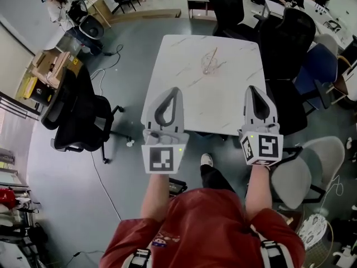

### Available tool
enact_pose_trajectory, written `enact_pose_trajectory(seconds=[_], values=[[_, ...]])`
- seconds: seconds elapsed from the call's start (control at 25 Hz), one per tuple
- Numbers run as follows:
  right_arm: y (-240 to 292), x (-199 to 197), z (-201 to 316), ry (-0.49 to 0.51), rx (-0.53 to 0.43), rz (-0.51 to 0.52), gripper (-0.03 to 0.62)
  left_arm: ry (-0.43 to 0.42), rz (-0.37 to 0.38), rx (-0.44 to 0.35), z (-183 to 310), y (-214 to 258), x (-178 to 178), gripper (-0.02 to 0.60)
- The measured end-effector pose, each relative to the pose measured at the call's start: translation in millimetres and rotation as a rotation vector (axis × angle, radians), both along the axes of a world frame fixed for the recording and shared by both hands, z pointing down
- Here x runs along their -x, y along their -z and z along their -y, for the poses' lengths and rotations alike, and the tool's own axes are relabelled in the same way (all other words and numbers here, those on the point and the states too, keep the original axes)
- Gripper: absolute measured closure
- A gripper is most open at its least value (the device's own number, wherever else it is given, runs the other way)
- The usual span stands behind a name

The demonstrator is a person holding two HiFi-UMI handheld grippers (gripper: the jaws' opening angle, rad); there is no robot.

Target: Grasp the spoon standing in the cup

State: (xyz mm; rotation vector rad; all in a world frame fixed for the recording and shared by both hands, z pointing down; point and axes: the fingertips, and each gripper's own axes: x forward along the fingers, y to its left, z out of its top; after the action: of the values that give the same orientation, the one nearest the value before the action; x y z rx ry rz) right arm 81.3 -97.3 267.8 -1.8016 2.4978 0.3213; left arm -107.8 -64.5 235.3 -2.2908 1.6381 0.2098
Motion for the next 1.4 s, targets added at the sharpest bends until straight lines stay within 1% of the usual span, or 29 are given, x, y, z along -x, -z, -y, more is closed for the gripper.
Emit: enact_pose_trajectory(seconds=[0.08, 0.28, 0.4, 0.48, 0.56, 0.8, 1.04, 1.2, 1.32, 1.4], values=[[-2, 0, 29, 0.014, 0.008, 0.005, 0.58, 0.009, -0.008, 0.003, 26, 0, -1, 0.572], [-9, -4, 88, 0.034, 0.031, 0.016, 0.58, 0.028, 0.004, 0.026, 83, -3, -7, 0.572], [-10, -11, 118, 0.04, 0.035, 0.027, 0.58, 0.029, 0.007, 0.014, 111, 1, -16, 0.572], [-9, -15, 135, 0.045, 0.031, 0.036, 0.58, 0.031, 0.034, 0.008, 127, 3, -22, 0.572], [-8, -19, 150, 0.048, 0.029, 0.053, 0.58, 0.035, 0.056, 0.022, 141, 2, -28, 0.572], [-3, -26, 184, 0.063, 0.015, 0.084, 0.58, 0.046, 0.071, 0.018, 174, 10, -38, 0.572], [-1, -34, 209, 0.064, 0.008, 0.09, 0.58, 0.052, 0.051, 0.004, 200, 14, -42, 0.572], [-7, -31, 224, 0.074, 0.025, 0.085, 0.58, 0.055, 0.049, 0.01, 215, 12, -44, 0.572], [-11, -29, 236, 0.075, 0.036, 0.095, 0.58, 0.049, 0.053, 0.034, 226, 5, -43, 0.572], [-14, -24, 244, 0.077, 0.042, 0.098, 0.58, 0.049, 0.043, 0.044, 234, 1, -39, 0.572]])
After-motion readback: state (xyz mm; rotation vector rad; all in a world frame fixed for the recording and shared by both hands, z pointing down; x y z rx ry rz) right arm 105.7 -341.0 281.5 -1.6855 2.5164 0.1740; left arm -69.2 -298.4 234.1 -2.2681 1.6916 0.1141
